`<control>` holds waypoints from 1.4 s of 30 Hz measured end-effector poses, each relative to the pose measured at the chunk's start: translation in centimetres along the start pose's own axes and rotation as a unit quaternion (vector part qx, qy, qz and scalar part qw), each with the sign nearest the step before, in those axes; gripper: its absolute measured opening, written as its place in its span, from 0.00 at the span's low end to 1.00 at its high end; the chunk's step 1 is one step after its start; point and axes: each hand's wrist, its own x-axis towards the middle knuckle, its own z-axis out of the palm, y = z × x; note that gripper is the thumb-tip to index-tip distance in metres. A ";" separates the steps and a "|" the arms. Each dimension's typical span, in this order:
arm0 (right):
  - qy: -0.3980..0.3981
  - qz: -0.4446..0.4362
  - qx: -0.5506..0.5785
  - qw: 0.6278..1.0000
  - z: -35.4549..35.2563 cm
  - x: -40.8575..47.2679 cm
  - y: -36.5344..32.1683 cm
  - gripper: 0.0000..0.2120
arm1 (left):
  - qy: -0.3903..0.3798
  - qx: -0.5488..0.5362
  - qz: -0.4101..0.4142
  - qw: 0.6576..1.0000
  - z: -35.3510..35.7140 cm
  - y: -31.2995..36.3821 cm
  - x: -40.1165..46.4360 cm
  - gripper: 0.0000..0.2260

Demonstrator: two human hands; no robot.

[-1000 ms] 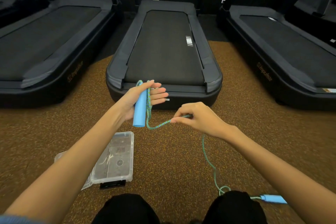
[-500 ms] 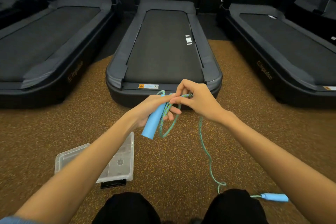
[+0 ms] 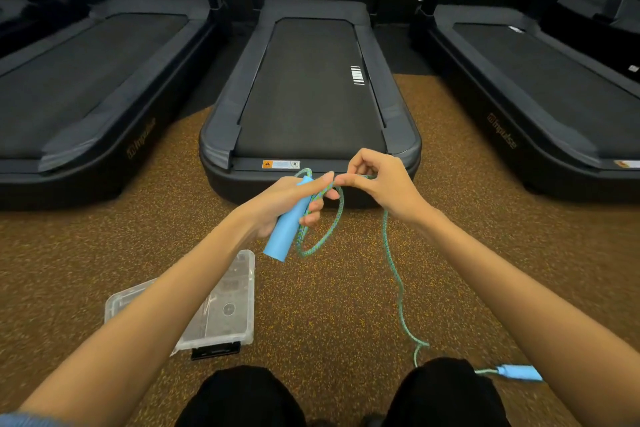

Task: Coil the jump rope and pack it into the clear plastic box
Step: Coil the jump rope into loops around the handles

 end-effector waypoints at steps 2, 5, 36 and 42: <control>0.001 0.002 -0.004 1.000 0.0 0.2 0.5 0.14 | 0.005 0.008 0.013 1.000 -0.2 0.0 0.1 0.12; 0.005 0.003 -0.012 1.000 0.1 0.5 1.3 0.13 | 0.021 0.010 0.024 0.999 -0.4 0.1 0.2 0.09; -0.013 0.209 0.003 0.978 4.7 -0.9 8.8 0.16 | 0.183 -0.236 0.190 0.935 -4.3 5.6 1.6 0.11; -0.079 0.283 -0.031 0.955 3.1 -3.7 11.5 0.18 | 0.207 -0.274 0.217 0.914 -7.5 6.5 0.8 0.11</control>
